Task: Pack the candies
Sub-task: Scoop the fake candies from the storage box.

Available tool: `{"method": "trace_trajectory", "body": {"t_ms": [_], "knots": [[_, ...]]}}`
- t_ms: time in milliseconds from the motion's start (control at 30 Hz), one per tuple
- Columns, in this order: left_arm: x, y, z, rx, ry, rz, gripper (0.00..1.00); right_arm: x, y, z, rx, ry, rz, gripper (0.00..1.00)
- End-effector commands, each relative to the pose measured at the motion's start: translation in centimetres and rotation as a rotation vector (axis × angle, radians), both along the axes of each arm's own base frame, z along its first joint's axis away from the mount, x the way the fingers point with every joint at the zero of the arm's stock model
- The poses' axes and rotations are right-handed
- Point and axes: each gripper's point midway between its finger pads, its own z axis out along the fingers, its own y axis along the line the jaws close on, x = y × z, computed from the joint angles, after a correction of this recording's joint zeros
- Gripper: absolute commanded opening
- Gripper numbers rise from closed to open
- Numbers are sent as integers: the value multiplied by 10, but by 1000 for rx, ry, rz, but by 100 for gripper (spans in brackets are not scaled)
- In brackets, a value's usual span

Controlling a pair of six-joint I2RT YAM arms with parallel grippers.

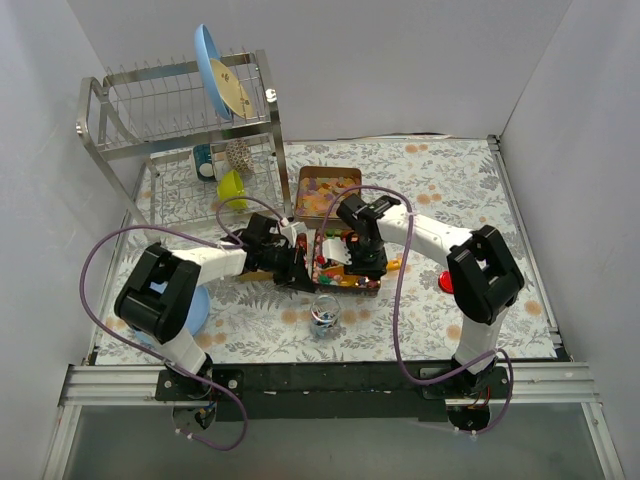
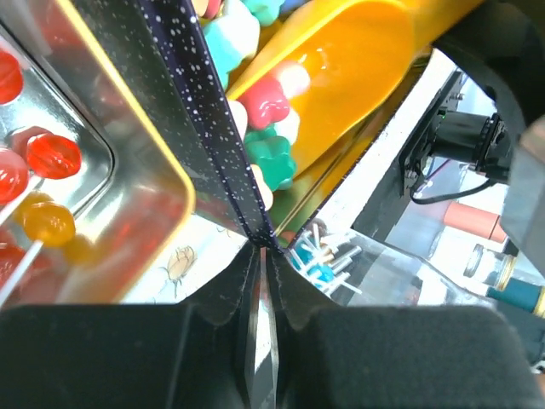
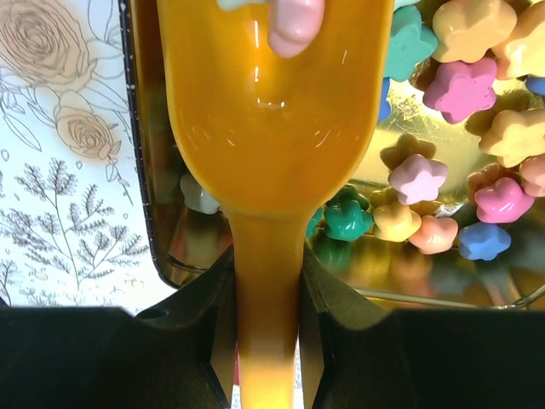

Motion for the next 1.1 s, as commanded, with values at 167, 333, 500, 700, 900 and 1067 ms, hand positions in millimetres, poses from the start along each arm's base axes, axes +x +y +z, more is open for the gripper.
{"method": "trace_trajectory", "body": {"t_ms": [167,333,500,700,900,1067], "knots": [[-1,10,65,19,-166,-114,10,-4,46,16,294,12,41,1],[-4,20,73,48,-197,-114,14,-7,43,12,289,21,37,1],[6,30,85,60,-249,-91,15,-11,43,11,308,41,26,1],[43,45,127,68,-437,-30,20,-8,44,16,361,36,1,1],[72,65,123,127,-409,64,32,-3,39,20,407,39,-45,1],[92,81,120,109,-388,135,32,-2,34,24,436,34,-55,1]]}}
